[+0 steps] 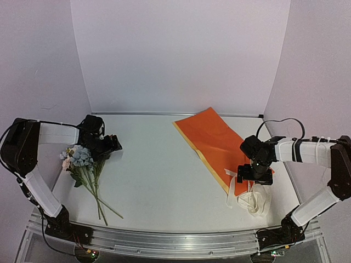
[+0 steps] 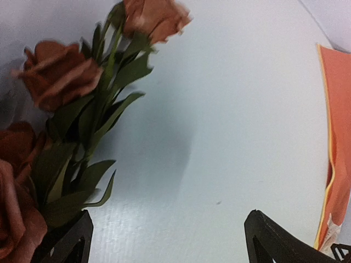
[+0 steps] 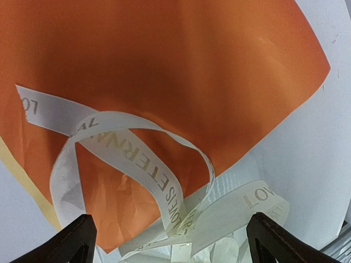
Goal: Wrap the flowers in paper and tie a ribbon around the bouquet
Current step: Move the fake flower to the corner of the board.
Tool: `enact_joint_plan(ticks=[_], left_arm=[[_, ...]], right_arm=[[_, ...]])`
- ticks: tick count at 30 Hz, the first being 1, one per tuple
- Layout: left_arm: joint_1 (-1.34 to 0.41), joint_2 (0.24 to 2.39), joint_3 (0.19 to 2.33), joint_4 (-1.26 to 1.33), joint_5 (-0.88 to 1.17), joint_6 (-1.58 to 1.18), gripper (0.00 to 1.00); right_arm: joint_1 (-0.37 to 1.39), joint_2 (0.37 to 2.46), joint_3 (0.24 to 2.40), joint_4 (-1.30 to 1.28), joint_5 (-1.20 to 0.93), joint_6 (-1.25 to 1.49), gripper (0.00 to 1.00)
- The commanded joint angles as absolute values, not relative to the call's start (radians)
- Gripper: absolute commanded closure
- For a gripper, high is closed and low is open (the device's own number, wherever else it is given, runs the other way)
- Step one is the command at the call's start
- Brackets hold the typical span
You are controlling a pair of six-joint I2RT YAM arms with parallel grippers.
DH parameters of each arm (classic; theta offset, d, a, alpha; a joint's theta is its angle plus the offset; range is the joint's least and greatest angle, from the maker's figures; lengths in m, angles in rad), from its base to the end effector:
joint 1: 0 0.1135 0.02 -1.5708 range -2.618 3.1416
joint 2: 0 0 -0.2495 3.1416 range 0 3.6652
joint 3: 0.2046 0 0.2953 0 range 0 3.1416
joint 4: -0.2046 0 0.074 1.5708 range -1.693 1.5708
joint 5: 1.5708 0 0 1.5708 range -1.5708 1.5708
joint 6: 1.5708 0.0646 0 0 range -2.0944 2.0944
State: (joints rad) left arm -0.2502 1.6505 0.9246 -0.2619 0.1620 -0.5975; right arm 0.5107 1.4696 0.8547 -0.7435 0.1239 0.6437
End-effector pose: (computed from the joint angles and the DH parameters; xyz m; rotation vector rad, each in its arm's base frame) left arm 0.3576 -0.1021 0.1001 -0.3909 2.5991 -0.5187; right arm 0.2610 0.1371 0.1089 0.2116 2.8887 0.0179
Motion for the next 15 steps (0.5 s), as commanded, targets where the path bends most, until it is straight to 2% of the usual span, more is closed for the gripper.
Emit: enact_joint_plan(ticks=[1,7,15], left_arm=[[-0.329,1.662,1.073,-0.244,0.207,-0.597,0.00],[-0.477,1.828,1.273,-0.170,0.237,-0.699,0.00],[-0.631,2.098,1.539,-0.083,0.299,-0.845,0.05]], right_arm=[[0.505,1.445,0.804,-0.695,0.125,0.703,0.02],[0.495,1.459,0.752,-0.645,0.152,0.763,0.09],[0.476,1.460,0.689,-0.589,0.168,0.827,0.33]])
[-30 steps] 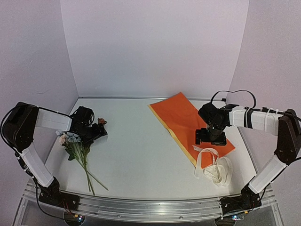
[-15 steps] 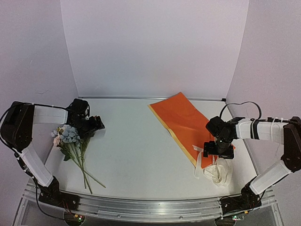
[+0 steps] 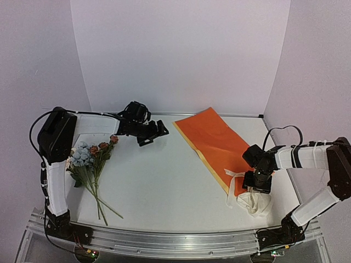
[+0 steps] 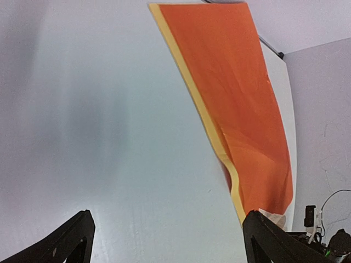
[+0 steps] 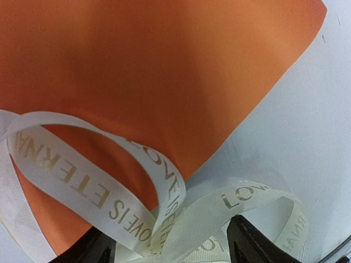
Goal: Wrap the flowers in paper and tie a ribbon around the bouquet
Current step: Pick up the ribbon from the corner of the board.
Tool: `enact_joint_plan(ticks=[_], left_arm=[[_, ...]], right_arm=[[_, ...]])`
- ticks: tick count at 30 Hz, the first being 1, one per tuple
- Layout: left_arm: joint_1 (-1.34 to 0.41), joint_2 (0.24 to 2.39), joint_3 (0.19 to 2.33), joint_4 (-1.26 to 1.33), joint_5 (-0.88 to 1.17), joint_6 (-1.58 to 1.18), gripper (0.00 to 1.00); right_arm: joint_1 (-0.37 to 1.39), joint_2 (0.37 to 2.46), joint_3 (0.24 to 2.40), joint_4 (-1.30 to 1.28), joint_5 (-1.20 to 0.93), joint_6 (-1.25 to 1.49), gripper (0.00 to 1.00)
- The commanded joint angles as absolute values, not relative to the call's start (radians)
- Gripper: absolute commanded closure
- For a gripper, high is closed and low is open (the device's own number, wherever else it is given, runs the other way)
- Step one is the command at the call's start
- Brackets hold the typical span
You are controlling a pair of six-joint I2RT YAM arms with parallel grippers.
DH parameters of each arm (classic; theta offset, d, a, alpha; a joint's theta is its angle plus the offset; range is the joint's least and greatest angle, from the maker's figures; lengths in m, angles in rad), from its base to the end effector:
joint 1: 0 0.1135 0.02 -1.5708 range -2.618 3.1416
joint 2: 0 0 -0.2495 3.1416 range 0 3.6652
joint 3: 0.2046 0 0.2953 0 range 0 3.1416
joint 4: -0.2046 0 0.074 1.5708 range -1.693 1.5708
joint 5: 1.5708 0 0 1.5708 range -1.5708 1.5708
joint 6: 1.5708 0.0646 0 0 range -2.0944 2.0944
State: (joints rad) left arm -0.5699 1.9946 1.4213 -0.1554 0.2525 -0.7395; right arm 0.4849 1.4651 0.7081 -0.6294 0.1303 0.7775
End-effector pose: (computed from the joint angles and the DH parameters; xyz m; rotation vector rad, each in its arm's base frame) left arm 0.4122 -0.2833 0.1436 -0.0691 2.4660 -0.9196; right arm 0.2431 0.1186 0.0709 0.4425 2.8825 0.0055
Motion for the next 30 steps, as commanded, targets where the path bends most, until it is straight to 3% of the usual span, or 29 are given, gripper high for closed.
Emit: enact_joint_plan(ticks=[1,6,11,20,30], left_arm=[[-0.650,2.125,1.555,-0.063,0.308,-0.875,0.06],[-0.715,2.244,1.615,0.076,0.319,-0.994,0.15],[-0.750,2.340,1.659,0.176,0.324,-1.061,0.26],[-0.780,2.438,1.715,0.252,0.337,-1.146,0.52],[-0.802,2.524,1.773,0.303,0.358,-1.230,0.60]], right_arm=[[0.476,1.460,0.685,-0.585,0.168,0.832,0.37],[0.476,1.460,0.664,-0.567,0.144,0.851,0.53],[0.476,1.460,0.649,-0.561,0.125,0.848,0.62],[0.476,1.442,0.632,-0.560,0.120,0.844,0.63],[0.476,1.421,0.622,-0.560,0.127,0.841,0.63]])
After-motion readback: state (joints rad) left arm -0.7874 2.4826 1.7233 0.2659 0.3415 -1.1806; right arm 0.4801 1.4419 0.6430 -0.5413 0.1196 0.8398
